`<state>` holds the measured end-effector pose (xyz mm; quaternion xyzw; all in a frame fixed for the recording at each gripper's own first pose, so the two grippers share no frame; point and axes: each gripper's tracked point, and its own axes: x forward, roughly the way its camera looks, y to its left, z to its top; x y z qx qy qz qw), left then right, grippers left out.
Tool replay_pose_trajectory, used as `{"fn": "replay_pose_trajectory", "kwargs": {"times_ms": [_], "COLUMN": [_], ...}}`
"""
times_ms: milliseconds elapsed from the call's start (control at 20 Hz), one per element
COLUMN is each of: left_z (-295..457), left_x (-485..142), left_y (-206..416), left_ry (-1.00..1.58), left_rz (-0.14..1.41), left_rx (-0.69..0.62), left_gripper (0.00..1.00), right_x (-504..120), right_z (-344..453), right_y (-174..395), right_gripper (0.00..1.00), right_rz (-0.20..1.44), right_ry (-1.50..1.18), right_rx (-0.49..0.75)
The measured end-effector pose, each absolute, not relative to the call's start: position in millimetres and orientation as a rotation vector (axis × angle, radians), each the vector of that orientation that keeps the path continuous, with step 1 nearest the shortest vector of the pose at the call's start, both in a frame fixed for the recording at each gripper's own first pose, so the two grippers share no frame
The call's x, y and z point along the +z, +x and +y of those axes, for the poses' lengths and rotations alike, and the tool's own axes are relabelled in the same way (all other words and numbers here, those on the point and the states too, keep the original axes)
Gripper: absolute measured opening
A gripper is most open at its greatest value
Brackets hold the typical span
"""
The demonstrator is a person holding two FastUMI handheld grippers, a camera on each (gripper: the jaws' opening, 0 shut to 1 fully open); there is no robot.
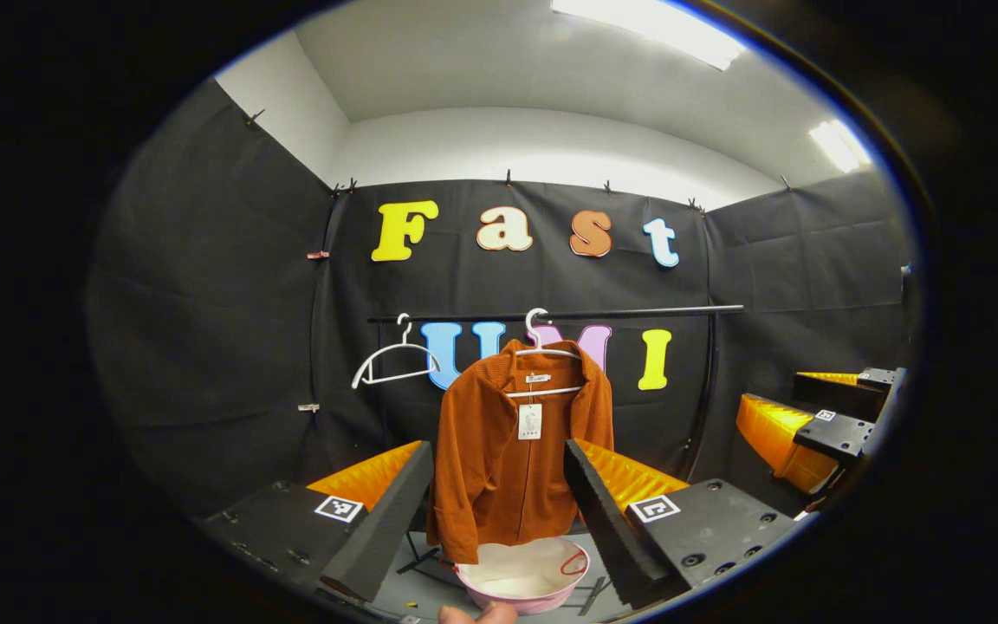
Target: Grasp the clothes on the hanger with both hands and then place them into the laundry hamper below.
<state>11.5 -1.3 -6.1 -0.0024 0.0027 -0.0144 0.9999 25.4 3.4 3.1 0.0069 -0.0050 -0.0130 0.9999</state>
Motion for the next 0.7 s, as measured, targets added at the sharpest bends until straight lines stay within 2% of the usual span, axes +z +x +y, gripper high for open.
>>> {"fn": "replay_pose_trajectory", "kwargs": {"times_ms": [300, 700], "left_z": [-8, -20], "left_x": [-15, -46], "left_y": [96, 240], "left_ry": [-0.008, 0.047], "left_rz": [0.013, 0.023], "left_rx": [-0.025, 0.018], "left_gripper": [0.96, 0.96], "right_x": [-2, -51], "right_z": [2, 8], "right_y": [115, 257], "right_gripper": [0.98, 0.98], "right_rz": [-0.040, -0.013], "right_ry": [0.024, 0.075], "right_rx": [0.004, 0.075]}}
